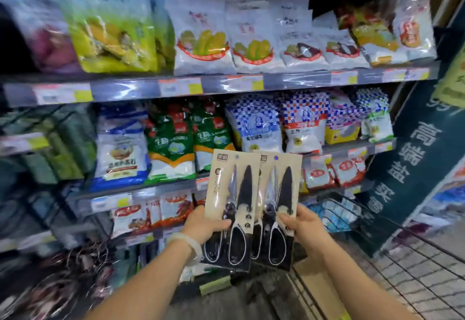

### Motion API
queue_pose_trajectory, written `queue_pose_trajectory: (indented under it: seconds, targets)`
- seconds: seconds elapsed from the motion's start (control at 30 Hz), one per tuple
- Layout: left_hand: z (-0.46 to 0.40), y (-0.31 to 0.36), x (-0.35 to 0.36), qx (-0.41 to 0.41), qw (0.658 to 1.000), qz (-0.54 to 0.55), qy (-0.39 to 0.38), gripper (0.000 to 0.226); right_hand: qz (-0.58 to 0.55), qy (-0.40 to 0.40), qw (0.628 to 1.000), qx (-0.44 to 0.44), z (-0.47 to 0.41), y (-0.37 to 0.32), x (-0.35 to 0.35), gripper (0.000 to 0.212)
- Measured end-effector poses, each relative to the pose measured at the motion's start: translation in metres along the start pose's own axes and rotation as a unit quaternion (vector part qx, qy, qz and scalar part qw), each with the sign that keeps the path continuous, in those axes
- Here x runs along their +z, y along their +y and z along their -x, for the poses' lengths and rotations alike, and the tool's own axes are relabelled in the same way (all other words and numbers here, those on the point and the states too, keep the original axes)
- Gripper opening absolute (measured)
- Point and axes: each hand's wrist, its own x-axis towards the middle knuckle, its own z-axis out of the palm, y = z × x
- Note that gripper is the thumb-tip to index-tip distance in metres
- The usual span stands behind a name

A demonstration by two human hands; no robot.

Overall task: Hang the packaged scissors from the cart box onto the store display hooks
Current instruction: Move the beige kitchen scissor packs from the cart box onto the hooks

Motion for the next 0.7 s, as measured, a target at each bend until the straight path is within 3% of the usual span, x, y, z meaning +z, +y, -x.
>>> queue_pose_trajectory:
  seconds: [0.1, 0.2, 0.37, 0.43, 0.53, 0.63, 0.7]
  targets:
    - [0.024, -0.029, -0.066, -0.010, 0.998, 0.025, 0.061, 0.039, 0.012, -0.071, 0.997, -0.019, 0.005, -0.013, 0.071, 0.015]
    - [0.055, -0.064, -0.137, -0.024, 0.992, 0.050, 0.117, 0.058, 0.022, -0.141, 0.989, -0.035, 0.020, -0.025, 0.152, 0.016]
    - [0.127, -0.128, -0.262, -0.042, 0.970, 0.090, 0.221, 0.033, 0.062, -0.235, 0.969, -0.050, 0.059, -0.023, 0.302, 0.039]
    - [0.154, -0.160, -0.317, -0.053, 0.960, 0.111, 0.251, 0.036, 0.062, -0.260, 0.963, -0.043, 0.081, -0.017, 0.367, 0.048]
    - [0.200, -0.204, -0.392, -0.065, 0.947, 0.130, 0.287, 0.069, 0.071, -0.303, 0.949, -0.047, 0.117, -0.010, 0.461, 0.022]
    - [0.253, -0.243, -0.455, -0.078, 0.930, 0.141, 0.330, 0.051, 0.079, -0.352, 0.930, -0.065, 0.155, -0.001, 0.553, 0.016]
    - [0.286, -0.267, -0.495, -0.086, 0.913, 0.149, 0.369, 0.061, 0.082, -0.386, 0.916, -0.075, 0.184, 0.001, 0.605, 0.015]
